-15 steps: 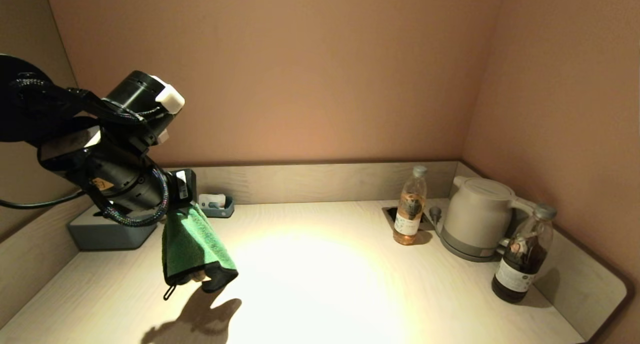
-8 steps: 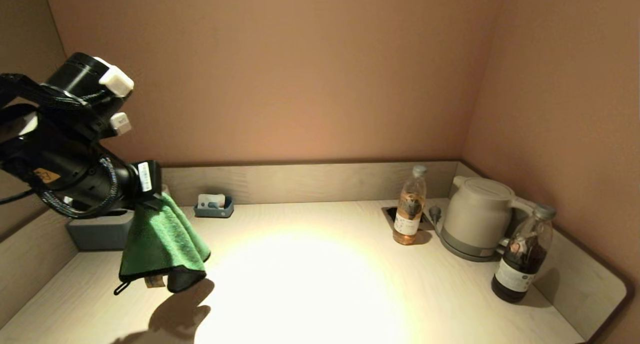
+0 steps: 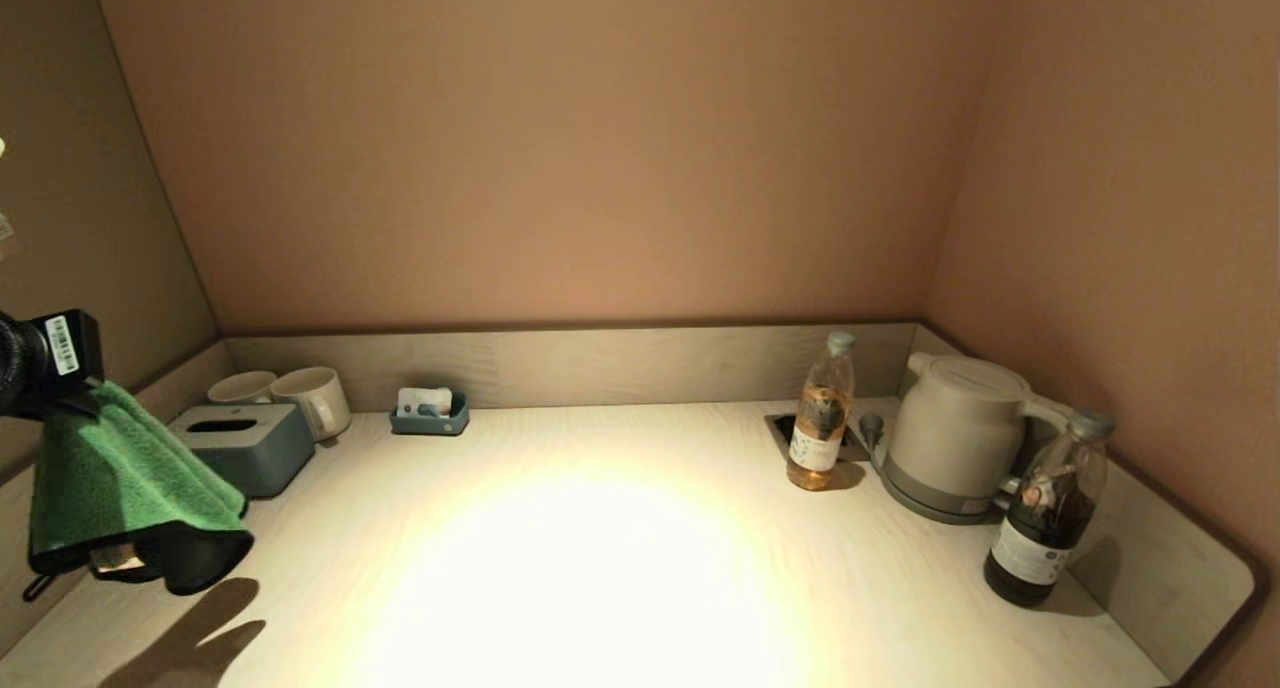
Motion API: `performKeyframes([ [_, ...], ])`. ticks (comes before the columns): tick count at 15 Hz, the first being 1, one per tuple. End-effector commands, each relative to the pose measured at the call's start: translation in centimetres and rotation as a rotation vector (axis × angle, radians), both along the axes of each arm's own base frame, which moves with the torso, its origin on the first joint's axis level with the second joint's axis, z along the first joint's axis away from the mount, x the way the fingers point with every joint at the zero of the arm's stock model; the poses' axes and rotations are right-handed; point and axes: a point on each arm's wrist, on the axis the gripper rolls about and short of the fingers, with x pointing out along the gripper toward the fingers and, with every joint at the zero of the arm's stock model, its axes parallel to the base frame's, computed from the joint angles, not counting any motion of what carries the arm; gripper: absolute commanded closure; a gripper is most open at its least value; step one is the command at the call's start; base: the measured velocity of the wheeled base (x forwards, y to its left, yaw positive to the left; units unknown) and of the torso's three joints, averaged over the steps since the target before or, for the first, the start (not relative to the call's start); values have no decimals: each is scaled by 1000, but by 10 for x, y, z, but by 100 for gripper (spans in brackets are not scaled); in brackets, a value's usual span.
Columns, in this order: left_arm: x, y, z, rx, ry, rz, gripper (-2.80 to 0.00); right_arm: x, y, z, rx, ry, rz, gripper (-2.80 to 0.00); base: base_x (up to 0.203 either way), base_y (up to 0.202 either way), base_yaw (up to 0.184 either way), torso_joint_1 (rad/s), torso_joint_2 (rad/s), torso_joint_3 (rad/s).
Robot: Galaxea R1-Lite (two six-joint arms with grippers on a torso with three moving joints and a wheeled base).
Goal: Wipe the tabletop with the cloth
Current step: Place the tablecloth
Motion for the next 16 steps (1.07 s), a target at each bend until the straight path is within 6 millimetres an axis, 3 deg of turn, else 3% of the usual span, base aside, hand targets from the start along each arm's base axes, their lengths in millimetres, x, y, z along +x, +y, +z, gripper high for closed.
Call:
performKeyframes([
  [1, 8, 32, -16, 8, 17, 90, 0, 0, 0, 0, 0, 1, 1, 0, 0, 0, 0, 0, 0, 0],
  [4, 38, 68, -58, 22, 60, 158, 0, 0, 0, 0, 0, 1, 1, 0, 0, 0, 0, 0, 0, 0],
  [7, 63, 91, -90, 11, 81, 195, 0, 0, 0, 0, 0, 1, 1, 0, 0, 0, 0, 0, 0, 0],
  [16, 92, 107, -129, -12, 123, 204, 0, 0, 0, 0, 0, 1, 1, 0, 0, 0, 0, 0, 0, 0],
])
